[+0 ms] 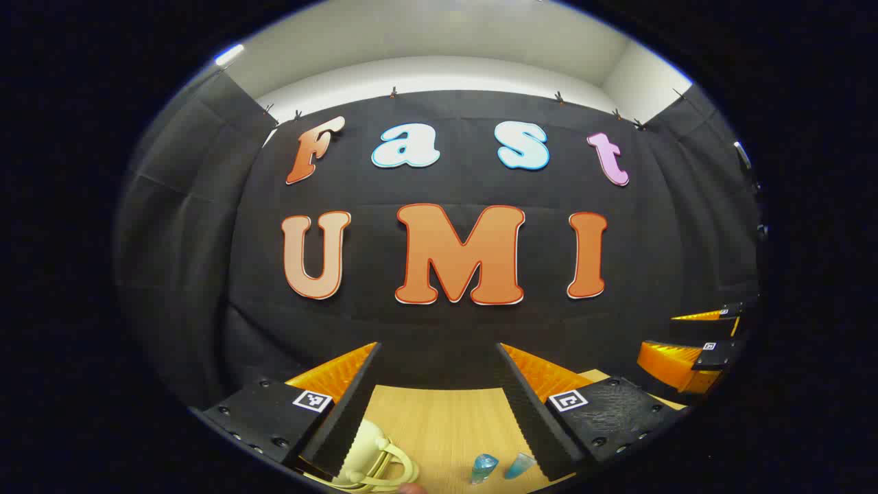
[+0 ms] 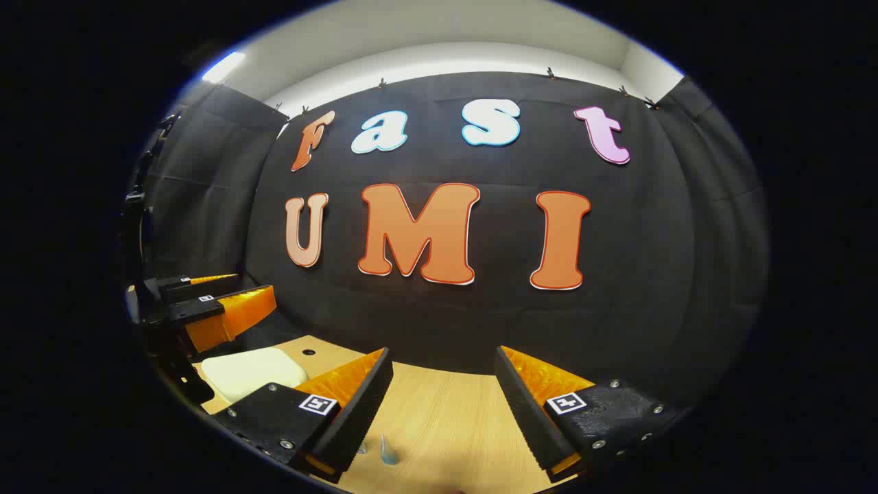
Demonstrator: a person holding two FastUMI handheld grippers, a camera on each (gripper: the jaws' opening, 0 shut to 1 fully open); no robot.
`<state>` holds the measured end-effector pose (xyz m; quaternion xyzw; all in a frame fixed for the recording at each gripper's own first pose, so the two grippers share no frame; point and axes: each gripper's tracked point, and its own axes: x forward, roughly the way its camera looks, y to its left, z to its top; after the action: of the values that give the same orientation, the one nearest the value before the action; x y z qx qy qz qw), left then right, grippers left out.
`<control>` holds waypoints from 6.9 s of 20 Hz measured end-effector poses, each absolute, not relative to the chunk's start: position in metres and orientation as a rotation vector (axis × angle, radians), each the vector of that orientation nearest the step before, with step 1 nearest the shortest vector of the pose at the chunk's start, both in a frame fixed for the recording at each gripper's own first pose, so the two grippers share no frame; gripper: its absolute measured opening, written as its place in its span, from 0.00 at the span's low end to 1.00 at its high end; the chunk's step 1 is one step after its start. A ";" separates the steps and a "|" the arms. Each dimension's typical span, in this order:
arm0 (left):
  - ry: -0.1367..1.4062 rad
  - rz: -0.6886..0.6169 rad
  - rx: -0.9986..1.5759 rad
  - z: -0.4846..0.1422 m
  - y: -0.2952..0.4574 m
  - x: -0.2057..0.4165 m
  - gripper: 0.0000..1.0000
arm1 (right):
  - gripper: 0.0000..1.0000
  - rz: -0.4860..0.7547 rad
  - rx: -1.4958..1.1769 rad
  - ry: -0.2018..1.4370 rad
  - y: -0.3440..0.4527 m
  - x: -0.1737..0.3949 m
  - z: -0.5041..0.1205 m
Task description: First open the suitcase, pack the skin care products into it, and then close the suitcase.
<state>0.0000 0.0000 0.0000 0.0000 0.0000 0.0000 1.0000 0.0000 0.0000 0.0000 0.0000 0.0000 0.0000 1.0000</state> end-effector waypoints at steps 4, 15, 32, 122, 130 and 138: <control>0.037 0.064 0.006 -0.012 0.001 -0.004 0.99 | 0.95 0.039 -0.006 0.015 -0.007 -0.002 -0.013; -0.018 -0.004 0.063 0.002 0.006 0.007 1.00 | 0.95 -0.061 0.010 0.003 0.003 0.002 -0.004; 0.199 -0.116 0.371 -0.118 0.039 0.010 0.98 | 0.95 -0.176 -0.027 0.035 -0.004 0.018 -0.007; 0.352 0.315 0.308 -0.160 0.479 0.070 0.05 | 0.95 -0.299 -0.016 0.178 0.100 0.067 -0.041; 0.444 0.364 0.210 -0.222 0.546 0.066 0.05 | 0.95 -0.309 -0.056 0.193 0.120 0.060 -0.036; 0.538 0.416 0.154 -0.278 0.587 0.051 0.05 | 0.95 -0.309 -0.075 0.216 0.128 0.060 -0.032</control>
<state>0.0511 0.5865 -0.2783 0.0753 0.2634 0.2038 0.9399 0.0603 0.1281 -0.0322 -0.0374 0.1075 -0.1535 0.9816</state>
